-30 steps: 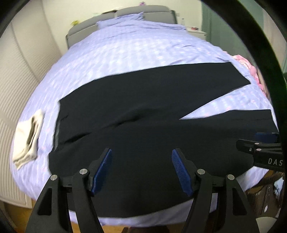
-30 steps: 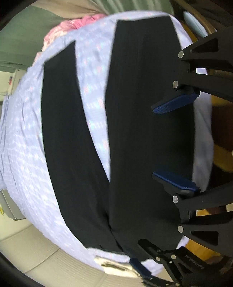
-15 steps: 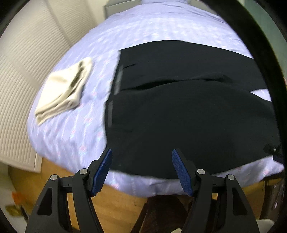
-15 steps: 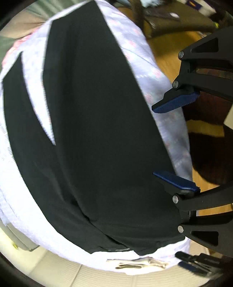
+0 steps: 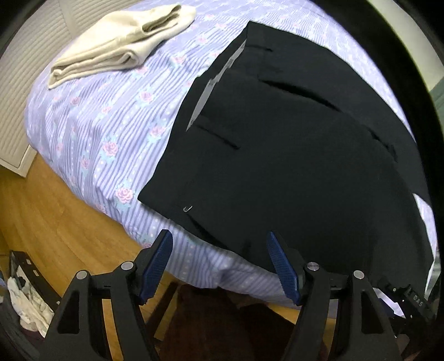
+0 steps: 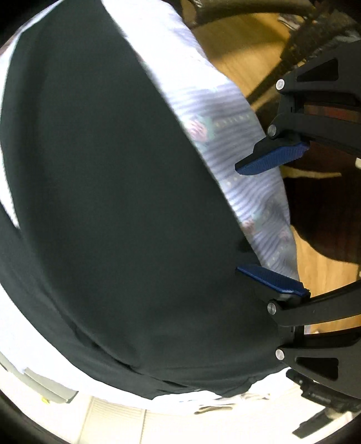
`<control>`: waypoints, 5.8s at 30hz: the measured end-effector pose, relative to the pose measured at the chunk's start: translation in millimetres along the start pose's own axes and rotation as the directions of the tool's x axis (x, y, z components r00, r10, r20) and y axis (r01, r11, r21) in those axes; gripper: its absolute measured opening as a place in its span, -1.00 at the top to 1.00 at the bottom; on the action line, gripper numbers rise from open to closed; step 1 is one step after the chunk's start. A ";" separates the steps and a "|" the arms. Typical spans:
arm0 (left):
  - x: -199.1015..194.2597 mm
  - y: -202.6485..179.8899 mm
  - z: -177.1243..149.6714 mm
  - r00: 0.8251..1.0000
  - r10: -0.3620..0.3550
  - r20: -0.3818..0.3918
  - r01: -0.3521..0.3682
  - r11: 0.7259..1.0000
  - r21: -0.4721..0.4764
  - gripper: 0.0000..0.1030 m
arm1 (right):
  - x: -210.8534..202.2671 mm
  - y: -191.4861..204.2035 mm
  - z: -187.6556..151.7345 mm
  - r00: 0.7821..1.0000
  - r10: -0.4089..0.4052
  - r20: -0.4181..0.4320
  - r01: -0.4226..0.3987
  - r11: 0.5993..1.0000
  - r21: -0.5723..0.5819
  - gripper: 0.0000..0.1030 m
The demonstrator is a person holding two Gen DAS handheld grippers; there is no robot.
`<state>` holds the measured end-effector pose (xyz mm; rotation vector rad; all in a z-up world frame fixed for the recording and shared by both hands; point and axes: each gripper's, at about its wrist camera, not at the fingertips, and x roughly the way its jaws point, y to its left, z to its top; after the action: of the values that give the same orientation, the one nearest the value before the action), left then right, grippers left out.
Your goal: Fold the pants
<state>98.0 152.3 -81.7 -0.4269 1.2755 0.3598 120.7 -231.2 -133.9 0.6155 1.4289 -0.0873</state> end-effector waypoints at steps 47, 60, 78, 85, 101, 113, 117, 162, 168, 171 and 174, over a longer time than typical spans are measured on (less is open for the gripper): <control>-84.5 -73.9 80.7 0.970 -0.181 0.164 0.157 0.976 0.149 0.85 | -151.2 44.0 120.3 0.911 -0.016 0.411 0.091 0.982 -0.164 0.88; -92.2 -141.8 239.2 0.889 -0.247 0.386 0.153 0.954 0.259 0.85 | -140.4 153.6 213.3 0.845 0.046 0.533 0.108 0.961 -0.255 0.89; 56.8 -195.5 352.5 0.962 -0.013 0.273 -0.028 0.989 0.147 0.83 | 13.6 228.4 358.8 0.940 -0.024 0.339 0.149 0.926 -0.347 0.89; 56.5 -196.3 348.7 0.929 0.073 0.362 -0.156 0.966 0.207 -0.25 | 38.8 228.5 367.7 0.952 -0.070 0.298 0.178 0.919 -0.352 0.80; -33.0 -249.5 223.7 0.913 -0.125 0.389 -0.107 0.847 0.521 -0.29 | -53.6 203.9 270.2 0.944 0.122 0.306 0.069 0.835 -0.545 -0.03; -54.4 -336.8 114.0 0.924 -0.281 0.258 0.057 0.771 0.634 -0.31 | -114.5 52.7 218.6 0.944 -0.046 0.328 0.209 0.849 -0.484 -0.03; -51.3 -363.2 76.2 0.924 -0.308 0.227 0.090 0.752 0.653 -0.31 | -112.7 7.9 204.1 0.949 -0.110 0.294 0.247 0.841 -0.482 -0.03; 65.7 -511.3 28.6 0.881 -0.394 -0.261 0.471 0.689 0.551 0.84 | -99.3 -84.4 161.3 0.864 -0.314 0.393 0.467 0.791 -0.394 0.92; 6.3 -571.1 51.5 0.856 -0.487 -0.171 0.469 0.595 0.653 0.84 | -169.6 -85.1 237.5 0.775 -0.287 0.563 0.494 0.831 -0.257 0.93; -3.7 -602.1 75.9 0.843 -0.518 -0.146 0.472 0.583 0.662 0.84 | -196.1 -83.8 293.9 0.727 -0.255 0.637 0.499 0.834 -0.237 0.93; -10.2 -639.2 98.4 0.842 -0.532 -0.091 0.441 0.580 0.685 0.83 | -208.1 -77.5 343.5 0.677 -0.240 0.696 0.543 0.801 -0.252 0.93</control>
<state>487.9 -353.7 19.4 -0.0923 1.0173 -0.5650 361.5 -512.3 40.1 -0.1435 0.8326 -0.2895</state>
